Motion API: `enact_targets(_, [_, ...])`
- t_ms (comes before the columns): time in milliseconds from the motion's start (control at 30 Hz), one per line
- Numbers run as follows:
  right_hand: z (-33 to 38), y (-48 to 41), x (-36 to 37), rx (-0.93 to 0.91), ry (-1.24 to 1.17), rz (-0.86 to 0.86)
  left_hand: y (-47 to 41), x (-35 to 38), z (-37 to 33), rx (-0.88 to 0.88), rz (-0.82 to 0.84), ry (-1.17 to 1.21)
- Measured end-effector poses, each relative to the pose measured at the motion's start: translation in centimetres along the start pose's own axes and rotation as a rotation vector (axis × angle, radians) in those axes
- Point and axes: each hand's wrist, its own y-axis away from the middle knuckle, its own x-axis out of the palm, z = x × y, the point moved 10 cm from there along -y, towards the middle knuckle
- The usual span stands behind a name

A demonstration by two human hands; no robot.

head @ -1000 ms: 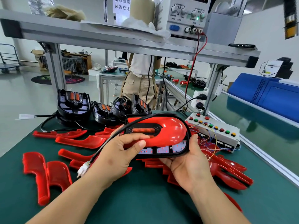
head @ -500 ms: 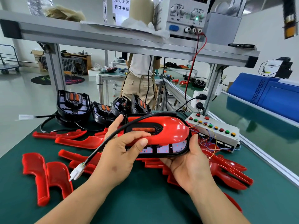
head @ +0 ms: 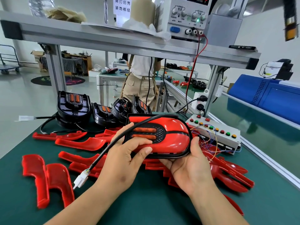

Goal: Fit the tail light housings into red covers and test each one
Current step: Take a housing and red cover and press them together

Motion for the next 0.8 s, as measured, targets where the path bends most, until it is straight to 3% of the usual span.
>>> enact_targets(167, [0.1, 0.0, -0.1, 0.001, -0.004, -0.001, 0.1, 0.4, 0.8, -0.065, 0.035, 0.002])
enact_targets(300, [0.1, 0.0, 0.1, -0.008, -0.022, 0.007, 0.2, 0.3, 2.5, -0.253, -0.018, 0.266])
enact_targets(400, [0.3, 0.0, 0.3, -0.021, -0.049, 0.029, 0.3, 1.9, 3.4, -0.408, 0.088, 0.598])
enact_targets(633, [0.5, 0.4, 1.5, -0.063, -0.012, 0.124, -0.1, 1.4, 3.4, -0.379, 0.074, 0.578])
enact_targets(800, [1.3, 0.0, 0.8, -0.098, -0.016, 0.058, -0.2, 1.3, 2.1, -0.265, 0.134, 0.504])
